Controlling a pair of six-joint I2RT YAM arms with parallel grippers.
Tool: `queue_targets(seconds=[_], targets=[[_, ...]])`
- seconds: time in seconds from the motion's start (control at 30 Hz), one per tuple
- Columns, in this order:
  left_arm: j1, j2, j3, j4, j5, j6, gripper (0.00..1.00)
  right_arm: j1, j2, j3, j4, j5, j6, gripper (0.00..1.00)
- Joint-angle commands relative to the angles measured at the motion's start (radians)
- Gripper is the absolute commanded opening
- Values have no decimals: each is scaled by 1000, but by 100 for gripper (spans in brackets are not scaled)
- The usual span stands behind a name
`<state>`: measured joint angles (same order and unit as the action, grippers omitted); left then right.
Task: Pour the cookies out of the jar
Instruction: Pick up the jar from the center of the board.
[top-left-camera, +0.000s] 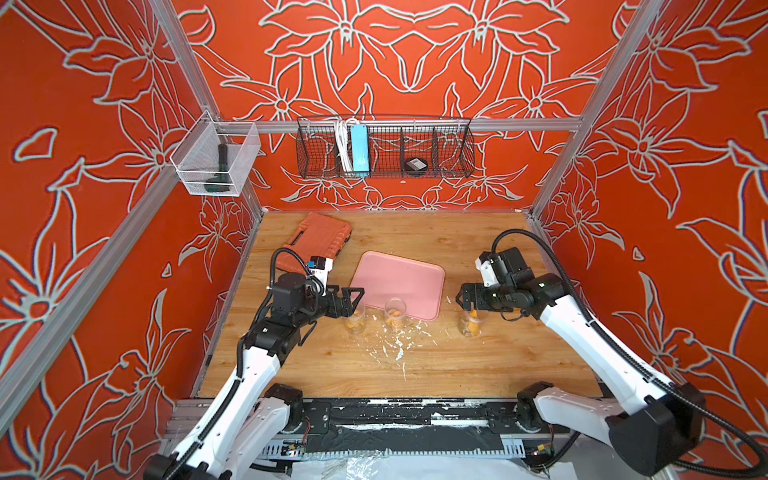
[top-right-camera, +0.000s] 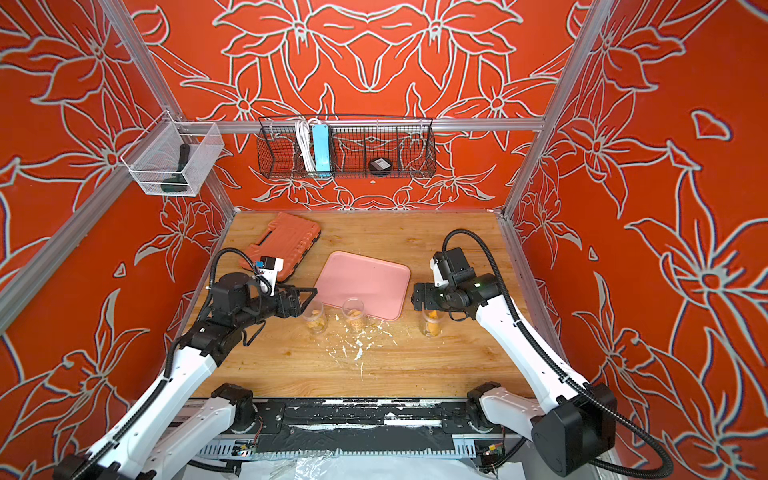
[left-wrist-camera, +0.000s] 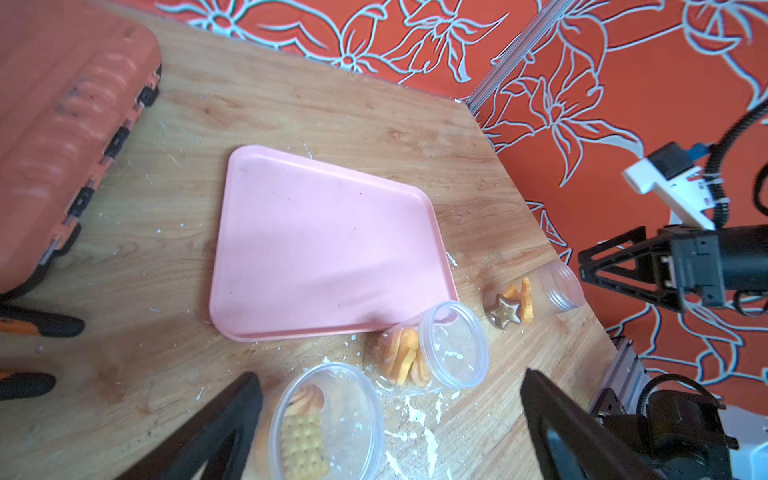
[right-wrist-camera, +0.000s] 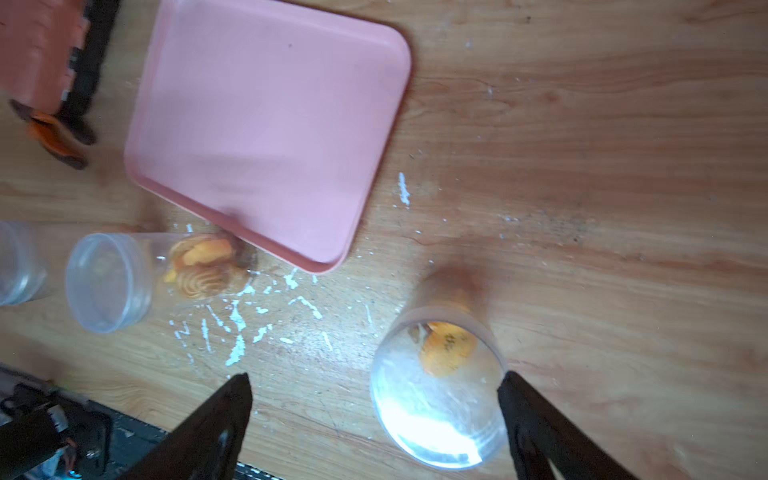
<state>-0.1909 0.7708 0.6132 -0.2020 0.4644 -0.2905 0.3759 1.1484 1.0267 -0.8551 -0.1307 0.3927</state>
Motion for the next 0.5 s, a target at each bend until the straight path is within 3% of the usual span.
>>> queue_targets(seconds=[0.0,0.47], targets=[[-3,-63,-24,-20,-15,21,98,10,7,-6,-72,100,-6,95],[-32,-110,-27,-37,-65,22,98,15,112,-25,-37,123,-38,97]])
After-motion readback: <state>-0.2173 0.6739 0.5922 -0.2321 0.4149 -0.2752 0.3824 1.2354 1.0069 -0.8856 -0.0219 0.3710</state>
